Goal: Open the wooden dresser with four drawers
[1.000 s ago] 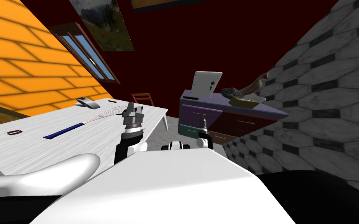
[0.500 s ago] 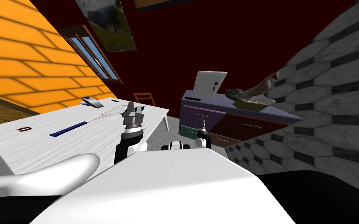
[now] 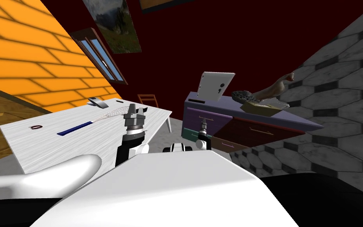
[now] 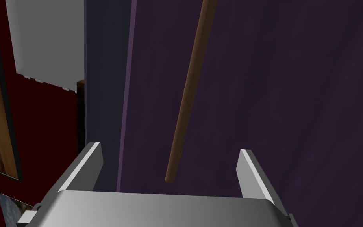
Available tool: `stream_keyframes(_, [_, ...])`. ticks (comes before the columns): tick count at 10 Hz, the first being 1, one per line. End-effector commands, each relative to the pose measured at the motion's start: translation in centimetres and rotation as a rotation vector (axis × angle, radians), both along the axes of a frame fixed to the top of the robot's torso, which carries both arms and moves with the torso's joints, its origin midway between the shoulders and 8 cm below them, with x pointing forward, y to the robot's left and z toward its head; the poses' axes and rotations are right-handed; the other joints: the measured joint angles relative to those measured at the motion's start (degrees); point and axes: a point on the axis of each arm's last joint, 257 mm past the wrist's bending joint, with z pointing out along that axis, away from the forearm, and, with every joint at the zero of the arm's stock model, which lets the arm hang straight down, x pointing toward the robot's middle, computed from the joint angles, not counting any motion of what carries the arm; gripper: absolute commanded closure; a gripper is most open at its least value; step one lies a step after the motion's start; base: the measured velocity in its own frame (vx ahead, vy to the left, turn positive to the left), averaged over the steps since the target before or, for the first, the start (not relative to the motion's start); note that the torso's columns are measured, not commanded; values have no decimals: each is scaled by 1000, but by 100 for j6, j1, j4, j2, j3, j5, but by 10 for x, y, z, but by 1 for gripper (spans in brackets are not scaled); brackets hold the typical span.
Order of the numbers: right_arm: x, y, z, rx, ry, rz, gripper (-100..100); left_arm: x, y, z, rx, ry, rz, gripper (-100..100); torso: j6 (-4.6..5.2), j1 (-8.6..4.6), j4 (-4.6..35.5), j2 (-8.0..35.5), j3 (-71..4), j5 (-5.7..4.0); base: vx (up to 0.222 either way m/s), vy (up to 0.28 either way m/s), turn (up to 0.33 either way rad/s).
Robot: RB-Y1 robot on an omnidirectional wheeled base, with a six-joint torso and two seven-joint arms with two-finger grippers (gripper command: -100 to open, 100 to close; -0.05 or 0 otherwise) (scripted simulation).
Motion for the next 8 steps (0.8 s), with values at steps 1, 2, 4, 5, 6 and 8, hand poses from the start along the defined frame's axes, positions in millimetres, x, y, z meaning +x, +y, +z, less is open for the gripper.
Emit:
stream_keyframes(1, [2, 5, -11, 117, -13, 4, -100, 0, 0, 0, 0, 0, 0, 0, -2, 1, 0, 1, 1, 0, 28, -10, 93])
stream_keyframes(2, [2, 8, -14, 158, -17, 3, -100, 0, 0, 0, 0, 0, 0, 0, -2, 2, 0, 0, 1, 0, 31, -11, 61])
stream_keyframes(4, [2, 9, -14, 165, -18, 2, -100, 0, 0, 0, 0, 0, 0, 0, -1, 0, 0, -1, 0, 0, 21, -7, 21])
stream_keyframes(5, [8, 13, -7, 171, -18, 10, -100, 0, 0, 0, 0, 0, 0, 0, -1, 0, 1, 4, 2, 0, 48, -26, -58])
stream_keyframes(6, [10, 14, -5, 171, -18, 13, -100, 0, 0, 0, 0, 0, 0, 0, -1, -6, -1, -8, -3, -2, 73, -35, -48])
stream_keyframes(8, [2, 9, -14, 171, -19, 2, 100, 0, 0, 0, 0, 0, 0, 0, -2, 3, -1, 1, 0, 0, -8, 7, 45])
